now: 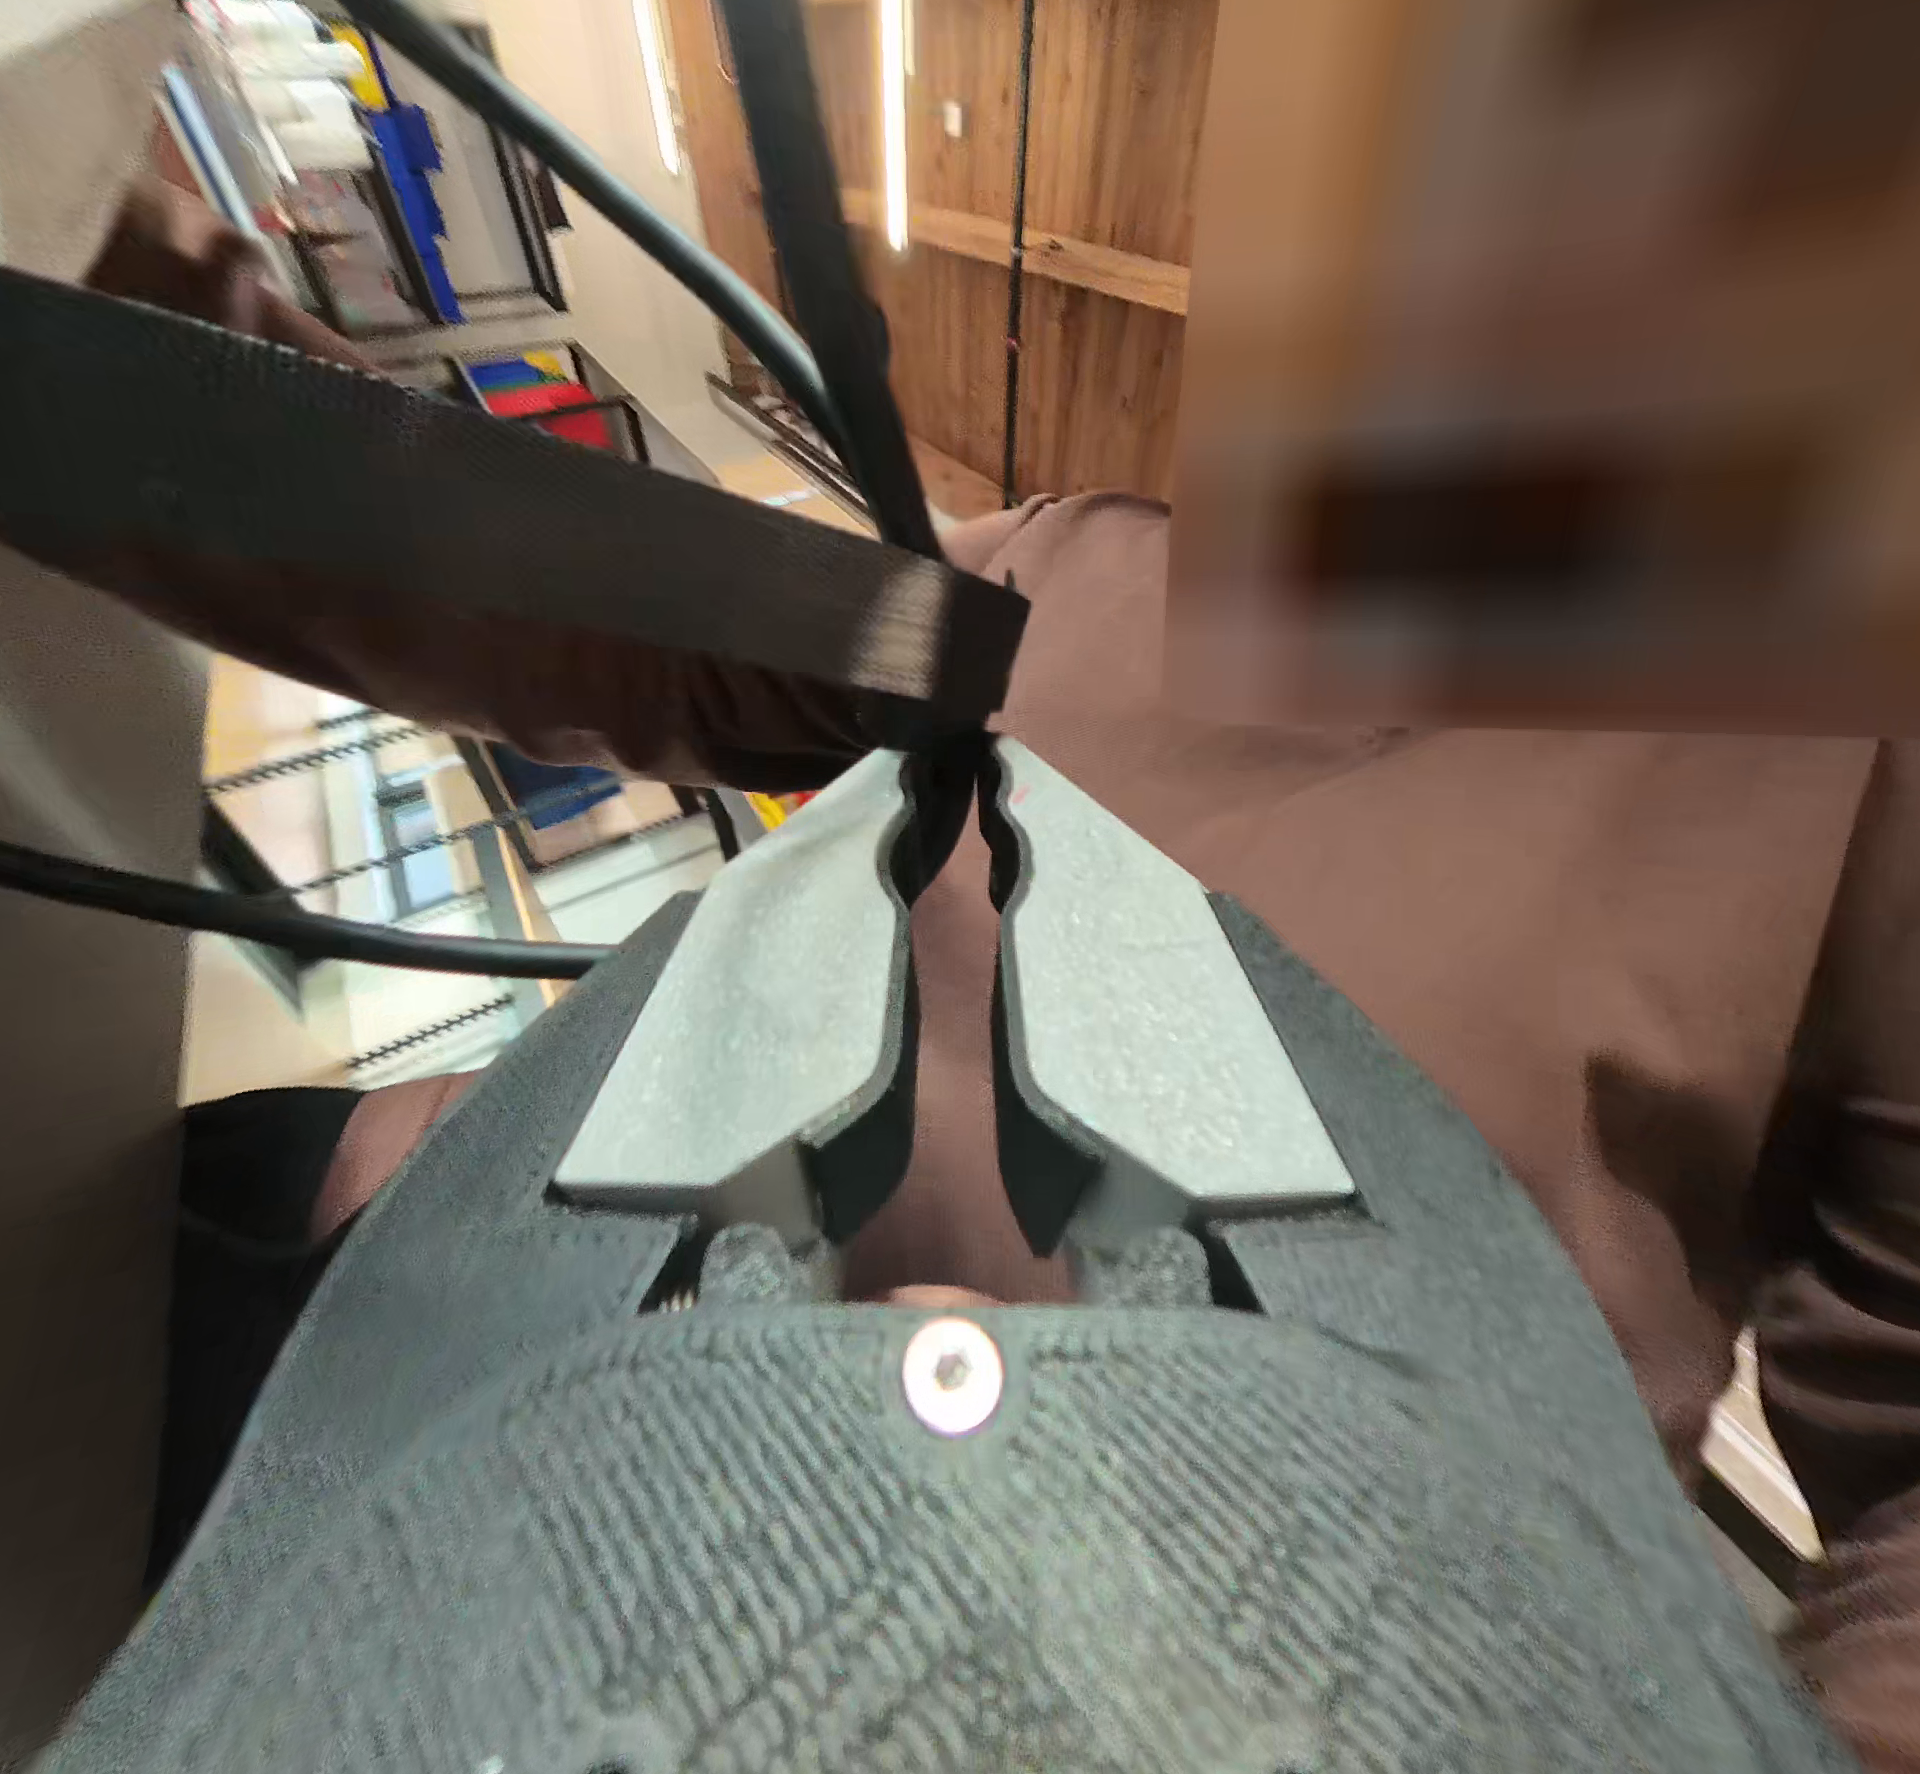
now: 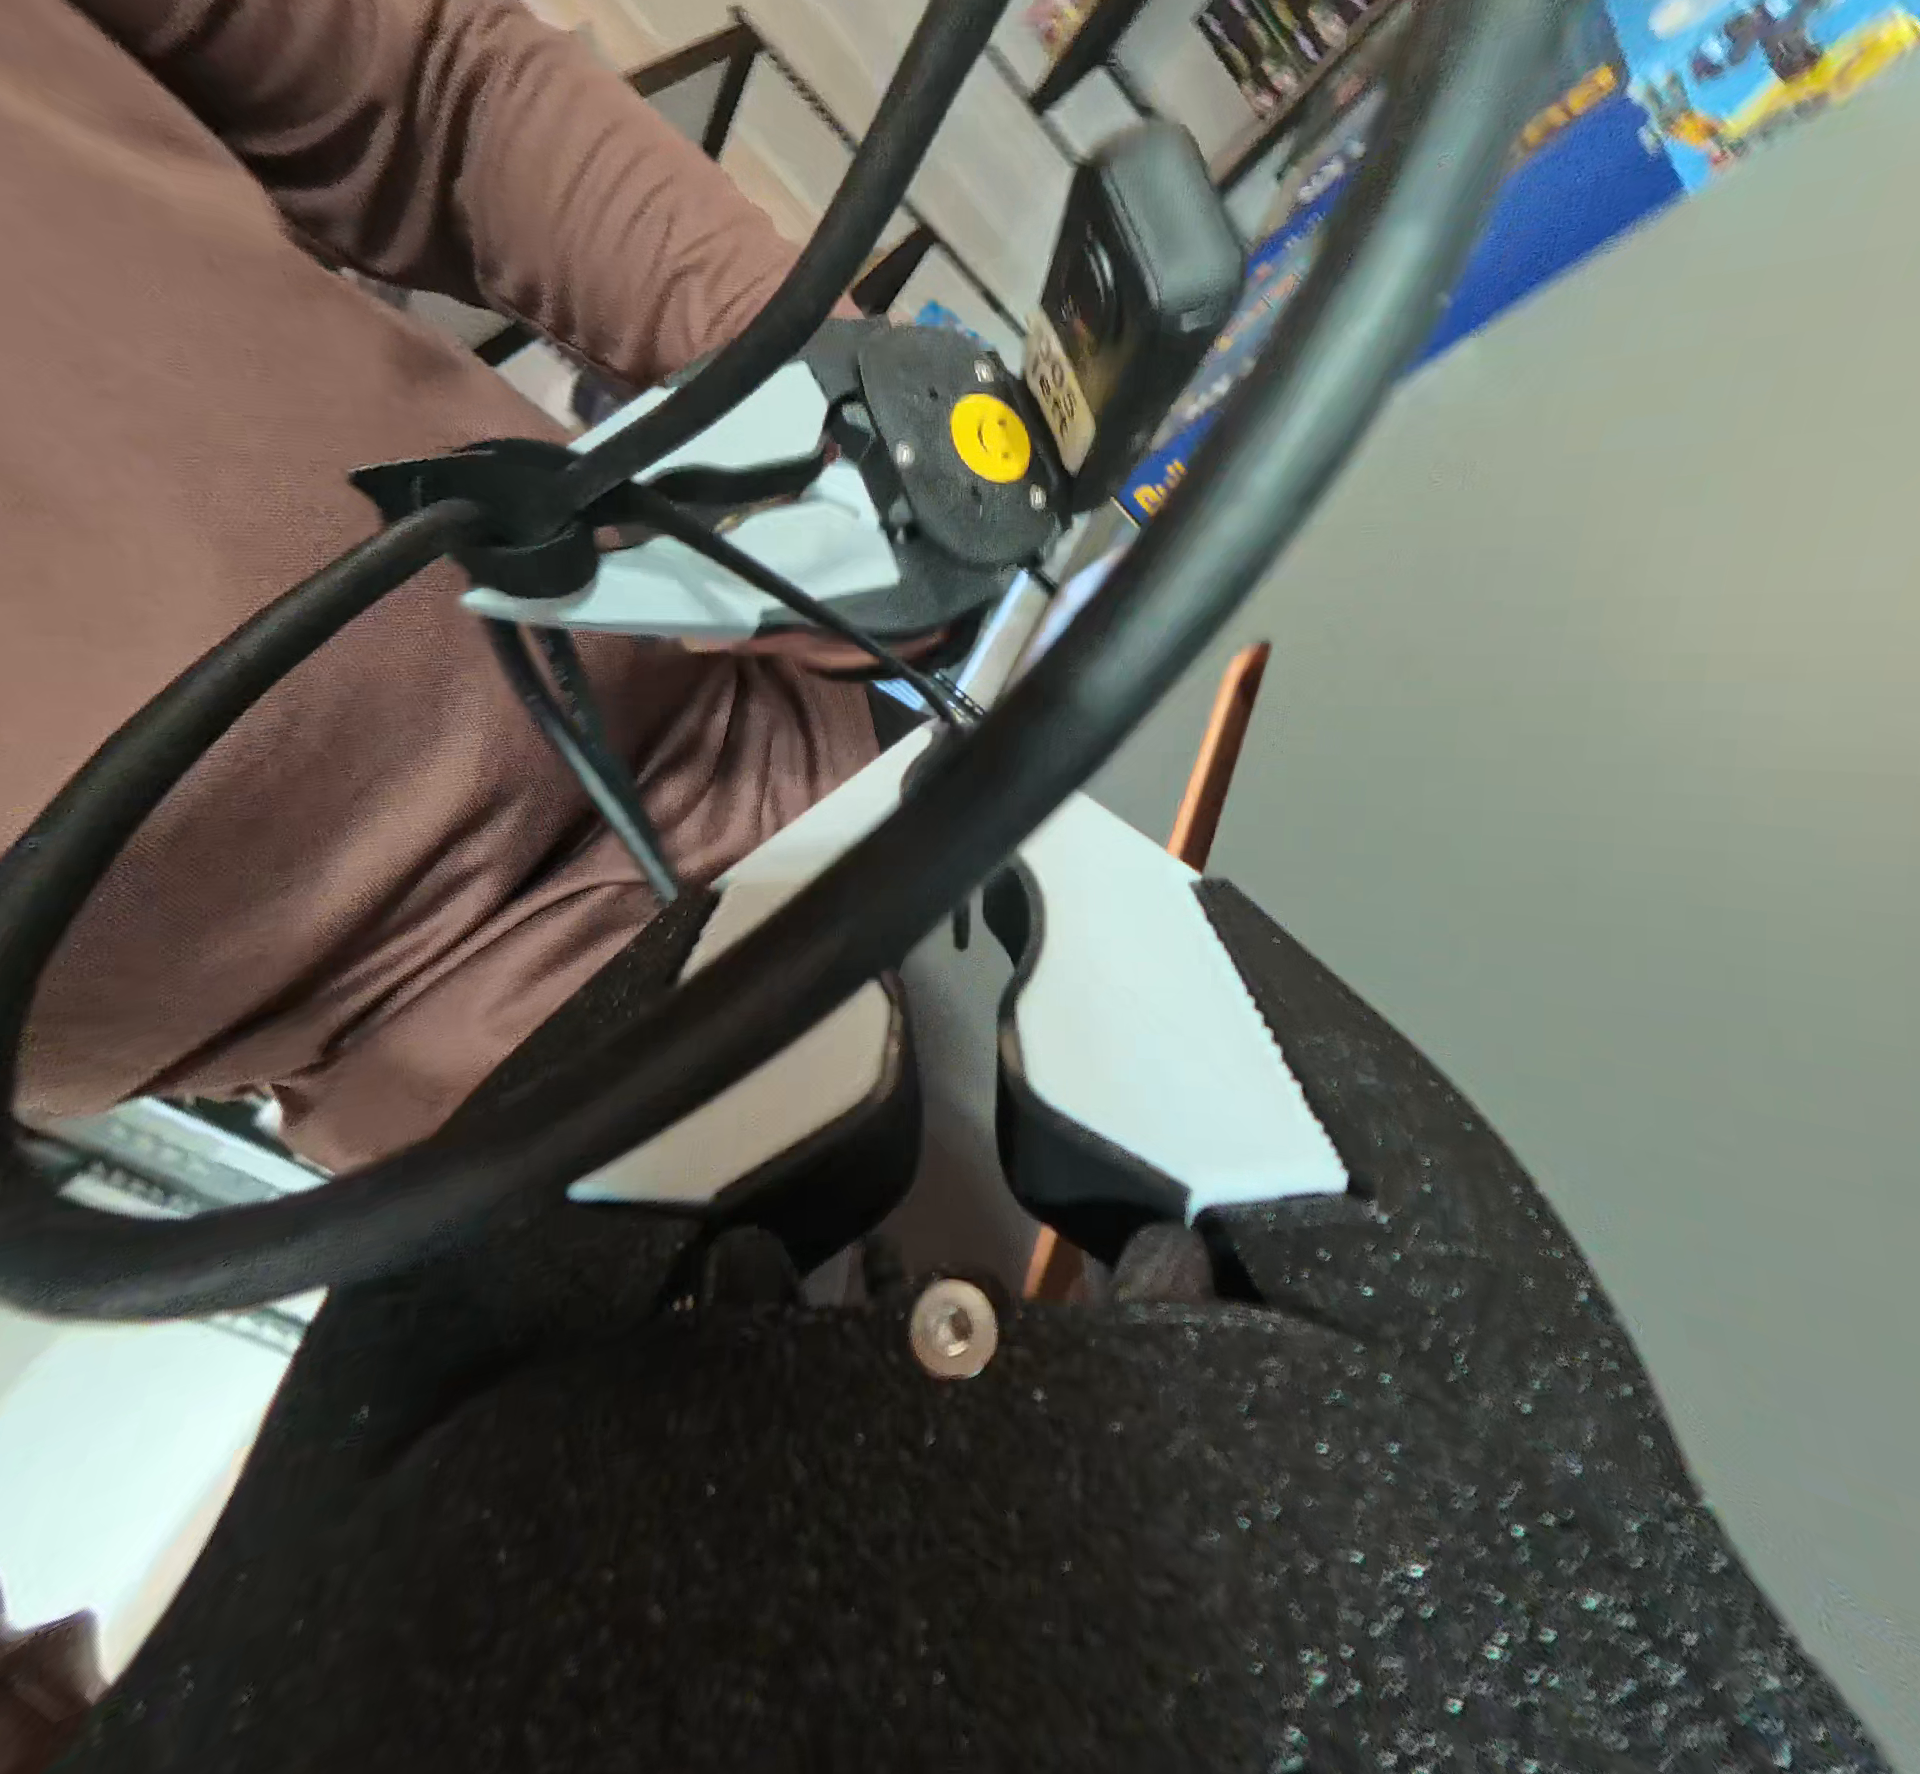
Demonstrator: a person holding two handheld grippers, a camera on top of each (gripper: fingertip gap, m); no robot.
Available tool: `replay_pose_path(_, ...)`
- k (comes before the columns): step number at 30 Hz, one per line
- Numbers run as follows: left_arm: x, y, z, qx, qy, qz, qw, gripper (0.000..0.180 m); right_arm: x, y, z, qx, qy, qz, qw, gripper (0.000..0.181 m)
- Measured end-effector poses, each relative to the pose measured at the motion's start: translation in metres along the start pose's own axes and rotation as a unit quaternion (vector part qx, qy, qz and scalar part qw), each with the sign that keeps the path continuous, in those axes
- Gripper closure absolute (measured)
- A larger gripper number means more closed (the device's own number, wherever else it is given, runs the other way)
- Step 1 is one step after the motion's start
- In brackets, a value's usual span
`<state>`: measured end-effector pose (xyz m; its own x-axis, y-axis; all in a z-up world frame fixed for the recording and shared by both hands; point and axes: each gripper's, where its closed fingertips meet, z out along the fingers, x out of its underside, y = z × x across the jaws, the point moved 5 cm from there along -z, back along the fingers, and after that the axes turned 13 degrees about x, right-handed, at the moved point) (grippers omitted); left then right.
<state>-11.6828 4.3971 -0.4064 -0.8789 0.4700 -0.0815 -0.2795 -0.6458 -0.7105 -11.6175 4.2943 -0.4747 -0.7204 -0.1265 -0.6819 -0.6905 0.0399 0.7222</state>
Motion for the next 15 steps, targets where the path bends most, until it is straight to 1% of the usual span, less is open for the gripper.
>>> replay_pose_path(3, 0.003, -0.007, -0.012, -0.030, -0.025, 0.035, 0.999, 0.174, 0.020, 0.008, -0.013, 0.056, 0.032, 0.059, 0.996, 0.181)
replay_pose_path(7, 0.005, -0.008, -0.011, -0.077, -0.052, 0.078, 0.993, 0.174, 0.050, 0.042, -0.013, 0.075, 0.053, 0.165, 0.982, 0.181)
replay_pose_path(9, 0.001, -0.007, -0.012, -0.110, -0.070, 0.096, 0.987, 0.174, 0.058, 0.063, -0.014, 0.092, 0.038, 0.205, 0.974, 0.181)
replay_pose_path(11, 0.001, -0.006, -0.013, -0.127, -0.081, 0.102, 0.983, 0.174, 0.057, 0.079, -0.020, 0.120, 0.004, 0.241, 0.963, 0.181)
replay_pose_path(13, 0.001, -0.003, -0.014, -0.149, -0.078, 0.108, 0.980, 0.174, 0.053, 0.093, -0.026, 0.144, -0.013, 0.254, 0.956, 0.181)
replay_pose_path(15, -0.006, 0.002, -0.015, -0.198, -0.076, 0.118, 0.970, 0.173, 0.045, 0.107, -0.032, 0.160, -0.020, 0.257, 0.953, 0.181)
